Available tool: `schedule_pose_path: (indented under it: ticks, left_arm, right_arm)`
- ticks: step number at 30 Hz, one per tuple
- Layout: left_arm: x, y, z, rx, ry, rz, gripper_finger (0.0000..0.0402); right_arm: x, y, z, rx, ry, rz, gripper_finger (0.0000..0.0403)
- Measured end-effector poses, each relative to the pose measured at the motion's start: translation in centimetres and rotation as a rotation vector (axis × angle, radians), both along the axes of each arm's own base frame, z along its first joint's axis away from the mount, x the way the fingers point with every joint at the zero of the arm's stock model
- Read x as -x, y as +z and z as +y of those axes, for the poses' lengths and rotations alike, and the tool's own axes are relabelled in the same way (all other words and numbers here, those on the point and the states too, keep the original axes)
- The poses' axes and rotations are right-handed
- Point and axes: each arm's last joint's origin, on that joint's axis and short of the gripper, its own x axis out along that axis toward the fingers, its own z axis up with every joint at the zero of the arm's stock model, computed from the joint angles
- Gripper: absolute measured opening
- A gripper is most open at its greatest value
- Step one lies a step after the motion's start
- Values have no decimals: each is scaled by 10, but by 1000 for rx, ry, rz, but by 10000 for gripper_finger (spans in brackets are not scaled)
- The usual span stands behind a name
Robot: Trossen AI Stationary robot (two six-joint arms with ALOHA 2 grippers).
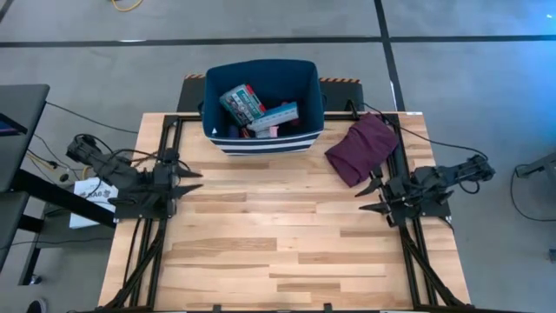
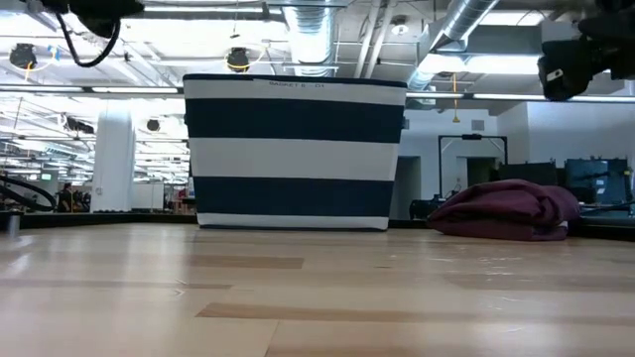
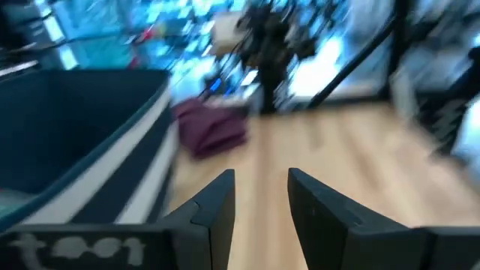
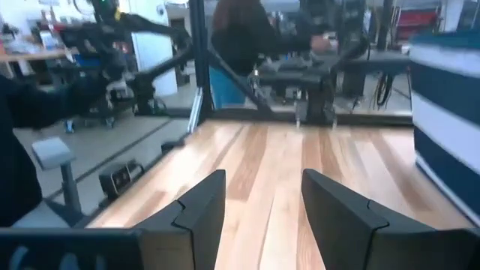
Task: Pick & place medical supplies in basket/bin
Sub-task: Return to Home Position
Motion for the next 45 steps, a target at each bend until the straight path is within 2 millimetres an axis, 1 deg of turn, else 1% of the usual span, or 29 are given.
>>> schedule_pose_path:
  ticks: [2, 4, 5, 7, 10, 14, 18, 24, 26, 28, 30, 32, 34, 36, 38, 40, 43, 45]
  left_arm:
    - [-4, -8, -5, 36, -78, -74, 114]
    - [-8, -21, -9, 0, -148, -108, 114]
    - [-10, -26, -10, -21, -156, -120, 114]
    - [-11, -35, -10, -46, -124, -135, 114]
    - [-14, -45, -10, -29, -62, -154, 114]
    - [-17, -62, -13, -15, -107, -178, 114]
    - [-19, -73, -15, -43, -125, -185, 114]
    - [-20, -90, -16, -37, -142, -157, 114]
    - [-21, -94, -16, -77, -142, -164, 114]
    - [-20, -97, -16, -128, -132, -162, 114]
    - [-19, -97, -13, -175, -81, -167, 114]
    - [-16, -93, -10, -218, -20, -192, 114]
    - [-11, -88, -6, -219, -3, -243, 114]
    - [-7, -84, -4, -199, -63, -306, 114]
    - [-3, -84, -4, -200, -150, -332, 114]
    - [-5, -86, -3, -197, -170, -317, 114]
    - [-7, -91, -1, -150, -151, -270, 114]
    - [-10, -101, 0, -95, -161, -229, 114]
  right_arm:
    - [-1, -6, 0, 8, -3, 21, 170]
    - [-1, -6, -1, 3, -14, 8, 170]
    - [-1, -5, -1, 1, -20, 3, 170]
    - [-2, -7, -2, -20, -38, 20, 170]
    - [-2, -7, -3, -97, -70, 41, 170]
    - [-2, -7, -3, -194, -72, 71, 170]
    - [-2, -7, -3, -203, -72, 73, 170]
    - [-2, -8, -3, -203, -72, 76, 170]
    - [-2, -8, -3, -203, -72, 76, 170]
    - [-2, -8, -3, -203, -72, 76, 170]
    - [-2, -7, -3, -203, -72, 76, 170]
    - [-2, -7, -3, -203, -72, 76, 170]
    - [-2, -7, -3, -203, -72, 76, 170]
    - [-2, -7, -3, -204, -72, 76, 170]
    - [-2, -7, -3, -203, -72, 76, 170]
    - [-2, -7, -3, -203, -72, 77, 170]
    - [-2, -8, -3, -200, -73, 86, 170]
    - [-2, -9, -3, -200, -72, 90, 170]
